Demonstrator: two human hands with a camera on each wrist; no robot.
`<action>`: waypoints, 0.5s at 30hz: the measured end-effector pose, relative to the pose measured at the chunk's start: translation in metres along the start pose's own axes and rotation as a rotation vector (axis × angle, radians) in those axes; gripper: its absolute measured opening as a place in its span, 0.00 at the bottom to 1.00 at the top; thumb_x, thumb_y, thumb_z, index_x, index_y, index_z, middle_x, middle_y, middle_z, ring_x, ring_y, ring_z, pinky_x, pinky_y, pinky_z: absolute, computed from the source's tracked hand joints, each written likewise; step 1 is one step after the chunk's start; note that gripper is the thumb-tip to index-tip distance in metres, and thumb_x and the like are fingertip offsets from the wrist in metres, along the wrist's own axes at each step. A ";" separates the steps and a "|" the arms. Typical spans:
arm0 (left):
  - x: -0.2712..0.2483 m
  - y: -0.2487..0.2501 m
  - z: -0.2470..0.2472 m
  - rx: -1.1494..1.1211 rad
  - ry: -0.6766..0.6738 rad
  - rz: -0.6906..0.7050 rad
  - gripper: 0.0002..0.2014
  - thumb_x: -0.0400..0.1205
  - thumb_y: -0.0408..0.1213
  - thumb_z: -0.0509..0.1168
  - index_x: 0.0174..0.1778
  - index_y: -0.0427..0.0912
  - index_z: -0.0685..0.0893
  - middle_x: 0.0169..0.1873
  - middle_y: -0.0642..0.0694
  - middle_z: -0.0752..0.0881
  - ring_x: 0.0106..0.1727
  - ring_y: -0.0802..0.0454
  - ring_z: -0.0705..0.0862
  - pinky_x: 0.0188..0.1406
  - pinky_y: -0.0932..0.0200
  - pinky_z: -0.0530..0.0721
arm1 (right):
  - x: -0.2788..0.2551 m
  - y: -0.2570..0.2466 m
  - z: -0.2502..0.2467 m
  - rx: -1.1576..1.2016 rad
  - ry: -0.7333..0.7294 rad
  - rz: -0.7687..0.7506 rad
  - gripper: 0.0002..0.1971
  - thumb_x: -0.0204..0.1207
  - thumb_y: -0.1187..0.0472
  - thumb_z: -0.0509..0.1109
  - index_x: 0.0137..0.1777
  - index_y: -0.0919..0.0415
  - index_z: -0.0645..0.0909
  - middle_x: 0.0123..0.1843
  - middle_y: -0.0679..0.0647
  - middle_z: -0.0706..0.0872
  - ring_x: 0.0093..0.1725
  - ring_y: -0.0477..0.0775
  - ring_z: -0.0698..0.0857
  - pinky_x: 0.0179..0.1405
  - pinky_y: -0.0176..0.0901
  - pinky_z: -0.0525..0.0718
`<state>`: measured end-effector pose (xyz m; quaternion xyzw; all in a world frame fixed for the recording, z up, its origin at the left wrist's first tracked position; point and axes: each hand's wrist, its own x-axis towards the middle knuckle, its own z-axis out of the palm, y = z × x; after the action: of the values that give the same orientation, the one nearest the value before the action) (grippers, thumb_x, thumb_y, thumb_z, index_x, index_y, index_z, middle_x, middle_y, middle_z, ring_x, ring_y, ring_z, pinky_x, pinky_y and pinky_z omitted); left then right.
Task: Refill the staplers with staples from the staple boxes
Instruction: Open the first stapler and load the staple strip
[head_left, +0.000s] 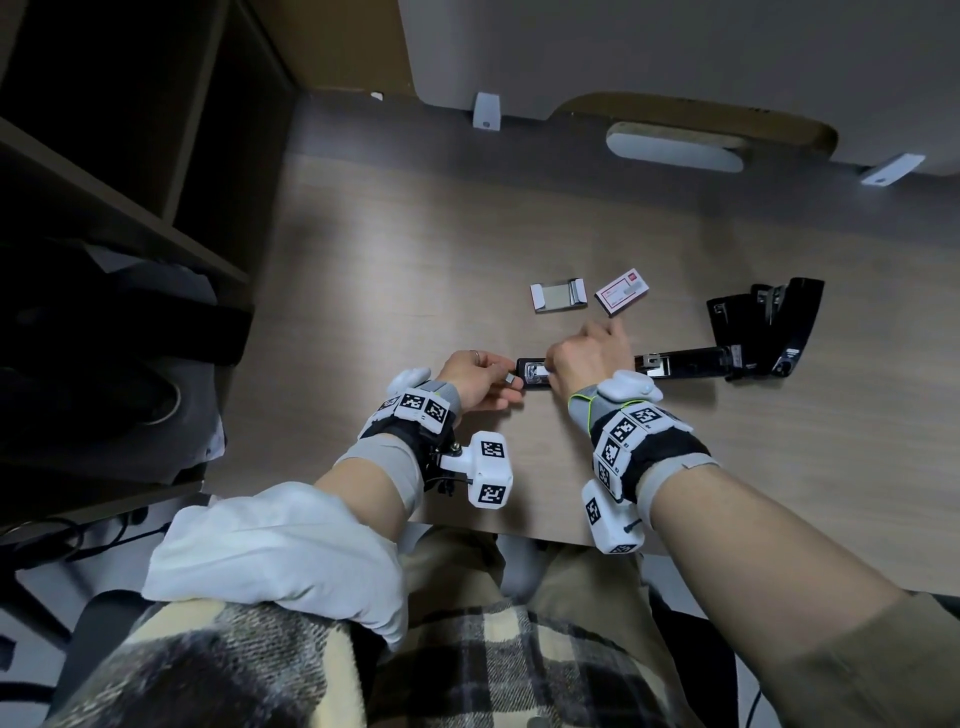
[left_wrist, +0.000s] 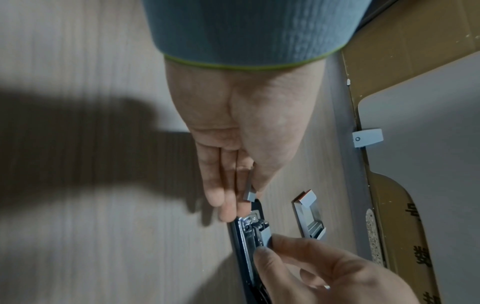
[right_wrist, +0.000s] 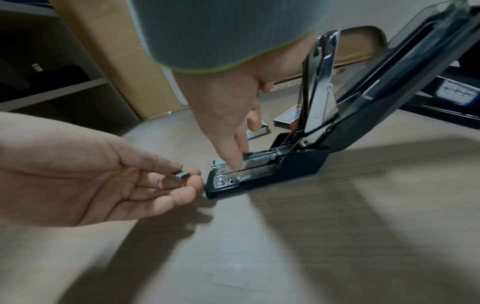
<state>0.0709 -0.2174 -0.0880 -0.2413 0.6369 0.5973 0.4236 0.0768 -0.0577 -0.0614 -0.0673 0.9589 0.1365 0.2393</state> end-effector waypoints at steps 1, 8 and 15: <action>0.000 0.001 -0.001 0.003 0.003 0.001 0.07 0.88 0.32 0.59 0.58 0.36 0.80 0.38 0.43 0.90 0.30 0.54 0.90 0.34 0.62 0.87 | 0.001 -0.001 0.001 0.006 0.005 0.000 0.06 0.73 0.54 0.70 0.46 0.49 0.88 0.38 0.48 0.89 0.54 0.54 0.78 0.56 0.53 0.66; -0.009 0.016 0.000 -0.046 0.000 0.034 0.11 0.85 0.28 0.56 0.59 0.36 0.81 0.40 0.42 0.91 0.34 0.49 0.89 0.37 0.58 0.87 | -0.005 0.010 -0.003 0.228 0.116 -0.027 0.18 0.74 0.45 0.70 0.63 0.45 0.82 0.55 0.47 0.89 0.62 0.56 0.76 0.61 0.51 0.66; -0.016 0.033 0.012 0.005 -0.068 0.157 0.04 0.87 0.38 0.63 0.52 0.42 0.75 0.42 0.44 0.90 0.39 0.53 0.91 0.32 0.62 0.86 | -0.011 0.020 -0.019 0.555 0.250 -0.040 0.17 0.73 0.40 0.71 0.60 0.45 0.83 0.54 0.43 0.88 0.62 0.54 0.78 0.60 0.47 0.71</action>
<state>0.0552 -0.2035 -0.0557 -0.1691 0.6406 0.6348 0.3976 0.0740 -0.0433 -0.0357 -0.0343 0.9801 -0.1448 0.1313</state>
